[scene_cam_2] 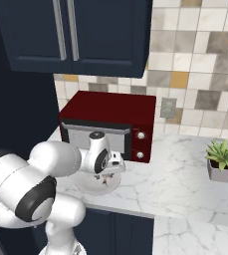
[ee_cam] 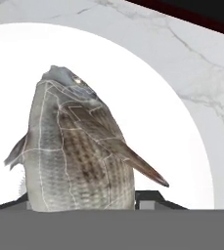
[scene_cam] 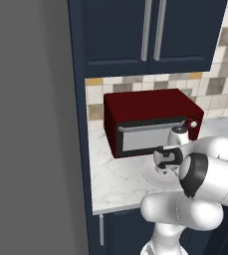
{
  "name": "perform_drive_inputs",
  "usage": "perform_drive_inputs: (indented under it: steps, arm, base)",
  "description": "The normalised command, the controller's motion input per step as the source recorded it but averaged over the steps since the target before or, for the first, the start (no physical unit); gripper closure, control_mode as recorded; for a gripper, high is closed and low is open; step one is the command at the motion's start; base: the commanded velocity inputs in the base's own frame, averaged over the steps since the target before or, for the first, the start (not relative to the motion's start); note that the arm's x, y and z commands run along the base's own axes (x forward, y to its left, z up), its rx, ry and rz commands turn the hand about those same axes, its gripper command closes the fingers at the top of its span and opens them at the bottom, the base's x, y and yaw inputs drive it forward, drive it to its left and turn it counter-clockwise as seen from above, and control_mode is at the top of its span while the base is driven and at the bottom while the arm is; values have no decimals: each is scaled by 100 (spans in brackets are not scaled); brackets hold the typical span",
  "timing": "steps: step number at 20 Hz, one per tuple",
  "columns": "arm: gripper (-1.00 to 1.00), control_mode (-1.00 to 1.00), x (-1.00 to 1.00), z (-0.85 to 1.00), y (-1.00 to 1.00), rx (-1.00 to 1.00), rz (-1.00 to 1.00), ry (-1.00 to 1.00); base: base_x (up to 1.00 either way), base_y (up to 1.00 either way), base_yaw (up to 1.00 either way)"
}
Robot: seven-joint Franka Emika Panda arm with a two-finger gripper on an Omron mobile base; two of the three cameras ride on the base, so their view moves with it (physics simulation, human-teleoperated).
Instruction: Place the fish on the rack of the oven, and slide the rack back inside. Close the oven door.
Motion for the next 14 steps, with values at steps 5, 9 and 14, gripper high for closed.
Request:
perform_drive_inputs:
  steps: [5, 9, 14]
  arm:
    - [100, -100, -20, 14, 0, 0, 1, -6]
    - [100, -100, -76, 79, -6, 0, 6, -23]
    - [100, -100, -90, 65, -11, 0, 8, -27]
  base:
    - [0, 0, 0]
    - [0, 0, 0]
    - [0, 0, 0]
